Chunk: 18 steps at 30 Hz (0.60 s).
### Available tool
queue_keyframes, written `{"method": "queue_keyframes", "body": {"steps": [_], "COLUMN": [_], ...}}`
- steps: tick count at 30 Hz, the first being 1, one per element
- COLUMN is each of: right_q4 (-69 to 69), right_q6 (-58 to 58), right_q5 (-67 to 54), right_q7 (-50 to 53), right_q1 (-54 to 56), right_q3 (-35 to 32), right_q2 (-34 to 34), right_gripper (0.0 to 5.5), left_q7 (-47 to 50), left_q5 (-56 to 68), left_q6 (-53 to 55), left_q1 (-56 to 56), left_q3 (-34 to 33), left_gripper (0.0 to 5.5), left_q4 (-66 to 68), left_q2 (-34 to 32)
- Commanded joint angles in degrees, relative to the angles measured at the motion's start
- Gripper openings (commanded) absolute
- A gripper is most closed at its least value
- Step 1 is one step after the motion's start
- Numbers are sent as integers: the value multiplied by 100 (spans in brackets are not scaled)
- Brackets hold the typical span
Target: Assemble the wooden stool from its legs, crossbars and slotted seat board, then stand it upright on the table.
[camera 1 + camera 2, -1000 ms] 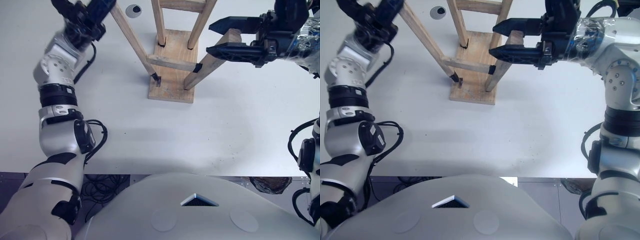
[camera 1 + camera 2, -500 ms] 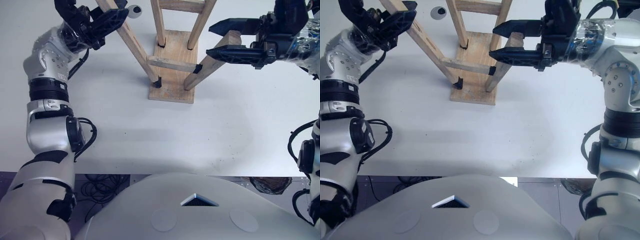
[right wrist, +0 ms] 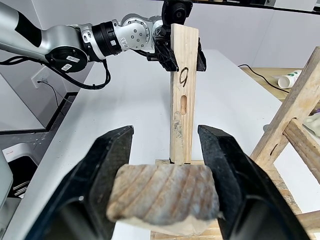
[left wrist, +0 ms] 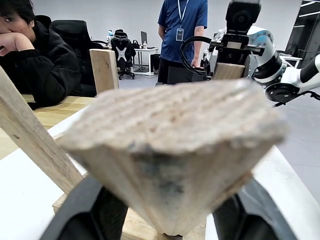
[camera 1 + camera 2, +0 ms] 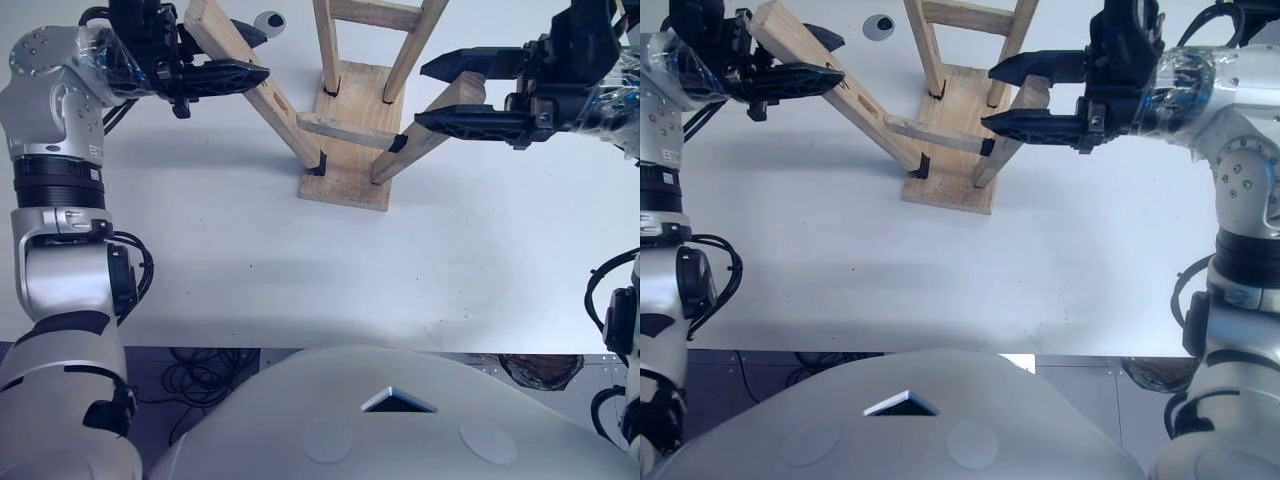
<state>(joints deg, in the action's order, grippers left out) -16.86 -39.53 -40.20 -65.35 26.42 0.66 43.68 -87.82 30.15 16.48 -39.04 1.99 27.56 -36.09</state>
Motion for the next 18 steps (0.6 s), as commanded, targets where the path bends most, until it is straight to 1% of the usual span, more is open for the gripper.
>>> {"method": "queue_keyframes", "body": {"steps": [1, 5, 9, 18], "right_q4": [-79, -74, -71, -103], "right_q6": [-266, -269, -261, -267], "right_q5": [-29, -27, -11, -3], "right_q7": [-263, -271, -264, -177], "right_q1": [-317, -316, -302, -333], "right_q3": [408, 422, 465, 490], "right_q2": [92, 101, 77, 22], "right_gripper": [215, 215, 215, 215], "left_q7": [-5, -407, -464, -465], "left_q5": [-578, -968, -941, -863], "left_q6": [-31, -214, -293, -129], "left_q1": [-80, -455, -828, -991], "left_q3": [324, 792, 1264, 1653], "left_gripper": [201, 201, 201, 201], "left_q4": [72, 336, 347, -116], "left_q2": [-149, -336, -487, -569]}}
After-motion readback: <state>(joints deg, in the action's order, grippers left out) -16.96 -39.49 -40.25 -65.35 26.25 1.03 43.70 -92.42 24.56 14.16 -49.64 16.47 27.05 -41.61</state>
